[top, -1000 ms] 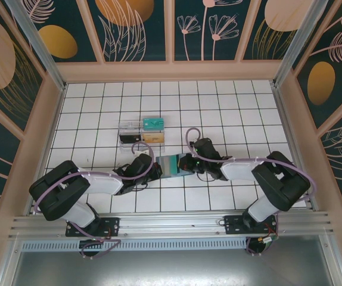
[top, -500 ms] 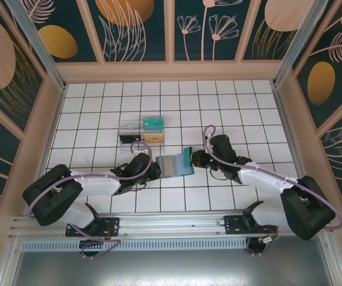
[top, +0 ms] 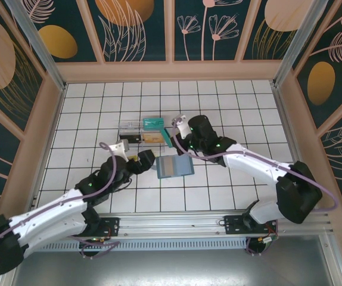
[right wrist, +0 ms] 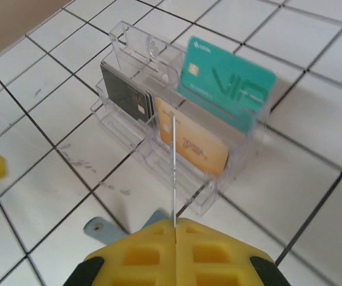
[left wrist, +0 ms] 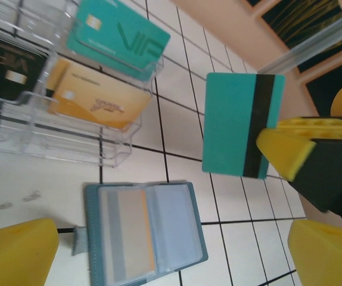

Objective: Take the credit cards out of the card holder

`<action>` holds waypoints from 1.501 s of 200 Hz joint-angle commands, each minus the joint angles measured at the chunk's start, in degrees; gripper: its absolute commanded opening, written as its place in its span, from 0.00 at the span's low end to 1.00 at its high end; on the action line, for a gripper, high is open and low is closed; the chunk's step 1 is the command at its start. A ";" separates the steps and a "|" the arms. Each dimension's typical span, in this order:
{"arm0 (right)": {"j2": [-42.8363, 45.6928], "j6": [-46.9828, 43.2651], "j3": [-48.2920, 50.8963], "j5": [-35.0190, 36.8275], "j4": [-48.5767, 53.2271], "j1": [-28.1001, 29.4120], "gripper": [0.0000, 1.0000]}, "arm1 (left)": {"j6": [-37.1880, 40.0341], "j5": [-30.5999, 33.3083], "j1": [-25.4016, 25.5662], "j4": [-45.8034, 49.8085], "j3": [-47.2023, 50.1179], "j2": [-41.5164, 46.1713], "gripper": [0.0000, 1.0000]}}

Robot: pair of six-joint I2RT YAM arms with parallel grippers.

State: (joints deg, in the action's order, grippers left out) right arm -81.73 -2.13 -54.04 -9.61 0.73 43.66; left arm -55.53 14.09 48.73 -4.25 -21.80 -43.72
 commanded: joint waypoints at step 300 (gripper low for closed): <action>-28.60 -50.97 -37.74 14.09 19.62 3.57 0.00 | -3.72 9.20 -0.30 20.51 8.53 26.84 0.99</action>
State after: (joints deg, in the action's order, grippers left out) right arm -109.80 -53.25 -88.64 5.93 18.48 46.92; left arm -58.83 22.17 48.64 15.49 -14.02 -17.34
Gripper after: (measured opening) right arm 0.051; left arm 0.985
